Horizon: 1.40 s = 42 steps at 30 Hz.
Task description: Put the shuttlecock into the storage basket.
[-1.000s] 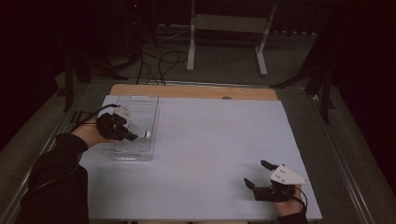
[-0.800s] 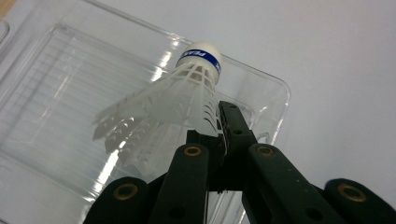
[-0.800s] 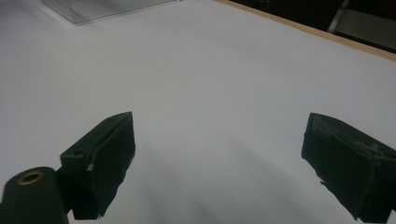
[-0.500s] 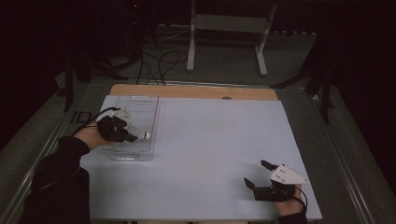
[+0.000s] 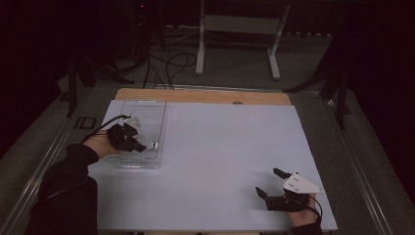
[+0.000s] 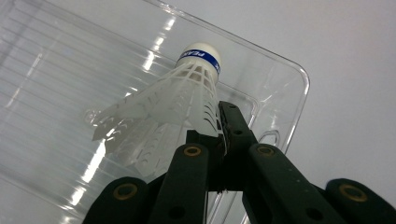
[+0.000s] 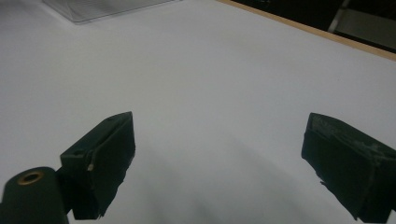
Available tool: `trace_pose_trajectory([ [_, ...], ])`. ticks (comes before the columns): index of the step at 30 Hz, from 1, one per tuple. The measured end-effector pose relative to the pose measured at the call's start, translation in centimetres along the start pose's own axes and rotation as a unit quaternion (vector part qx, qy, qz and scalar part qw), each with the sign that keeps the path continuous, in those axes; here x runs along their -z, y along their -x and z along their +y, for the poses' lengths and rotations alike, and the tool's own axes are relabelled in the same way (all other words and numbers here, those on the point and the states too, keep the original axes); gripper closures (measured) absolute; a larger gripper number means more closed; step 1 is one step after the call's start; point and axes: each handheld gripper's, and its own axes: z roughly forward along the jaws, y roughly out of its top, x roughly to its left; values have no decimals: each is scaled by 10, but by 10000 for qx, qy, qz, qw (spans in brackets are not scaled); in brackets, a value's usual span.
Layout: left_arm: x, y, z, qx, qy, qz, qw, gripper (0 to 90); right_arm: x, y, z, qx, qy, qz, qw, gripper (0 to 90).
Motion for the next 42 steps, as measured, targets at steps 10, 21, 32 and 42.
trace_pose_trajectory([
  [10,-9,-4,1,198,-132,-1,9997,897,0,0,0,-1,-12,-6,10000,97],
  [21,-4,-8,5,754,44,404,9963,490,0,0,0,-7,-3,-6,10000,97],
  [32,9,-2,14,991,180,637,9929,118,0,0,0,-4,-7,-5,10000,97],
  [42,10,8,20,759,156,544,9955,2,0,0,0,-4,-15,-9,10000,97],
])
